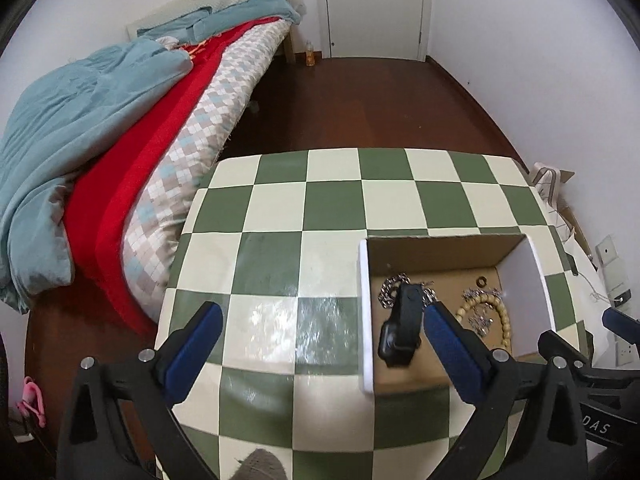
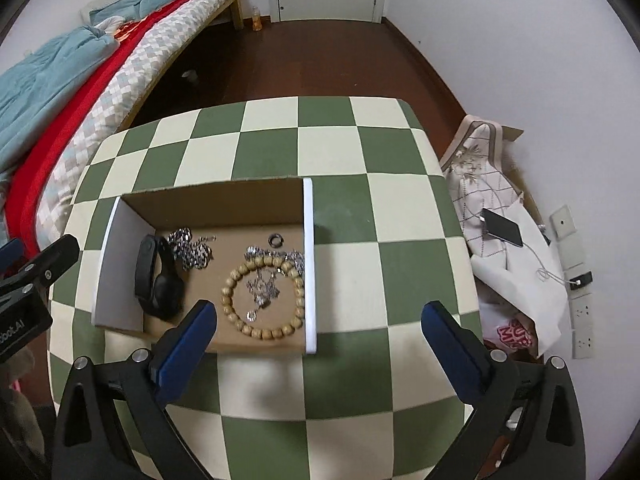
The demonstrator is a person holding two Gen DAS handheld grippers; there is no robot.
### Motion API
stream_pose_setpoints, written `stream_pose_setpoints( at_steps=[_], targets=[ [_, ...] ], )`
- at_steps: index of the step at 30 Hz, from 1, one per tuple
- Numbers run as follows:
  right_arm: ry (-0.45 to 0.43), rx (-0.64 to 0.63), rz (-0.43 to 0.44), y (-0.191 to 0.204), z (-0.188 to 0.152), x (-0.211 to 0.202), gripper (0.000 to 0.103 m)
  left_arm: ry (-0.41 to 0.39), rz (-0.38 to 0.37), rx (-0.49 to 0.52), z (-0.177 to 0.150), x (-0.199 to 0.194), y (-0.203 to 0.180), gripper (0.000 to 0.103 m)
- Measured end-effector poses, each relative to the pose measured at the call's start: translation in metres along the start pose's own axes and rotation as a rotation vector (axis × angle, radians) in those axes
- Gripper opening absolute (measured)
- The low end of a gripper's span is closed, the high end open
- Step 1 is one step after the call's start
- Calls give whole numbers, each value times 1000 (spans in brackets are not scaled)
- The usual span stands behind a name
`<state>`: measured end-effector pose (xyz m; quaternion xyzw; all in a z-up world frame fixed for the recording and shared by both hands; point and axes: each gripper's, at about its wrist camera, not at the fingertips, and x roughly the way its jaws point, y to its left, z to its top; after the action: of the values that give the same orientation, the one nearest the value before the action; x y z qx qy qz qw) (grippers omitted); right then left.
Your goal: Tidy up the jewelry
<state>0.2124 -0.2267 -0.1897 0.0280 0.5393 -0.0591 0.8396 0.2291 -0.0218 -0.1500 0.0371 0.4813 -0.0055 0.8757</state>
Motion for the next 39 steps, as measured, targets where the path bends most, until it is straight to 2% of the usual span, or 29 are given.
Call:
stream_pose_setpoints(
  at_steps=[12,26,32,39],
  targets=[
    [-119,23,-30,-17,-45,-77,103,-86,-13,12,-38,-76,-12,102],
    [-296,13,-52,-23,-105,-226,103,-208,-77,3,-73,-206,-7,102],
    [-363,24,-61,-26,-135,-283,103,-279,-63,3,-86,-259,3,102],
    [-415,31,-59,-27,-161,-334,103,-267,-98,-26,-102,-293,10,102]
  ],
)
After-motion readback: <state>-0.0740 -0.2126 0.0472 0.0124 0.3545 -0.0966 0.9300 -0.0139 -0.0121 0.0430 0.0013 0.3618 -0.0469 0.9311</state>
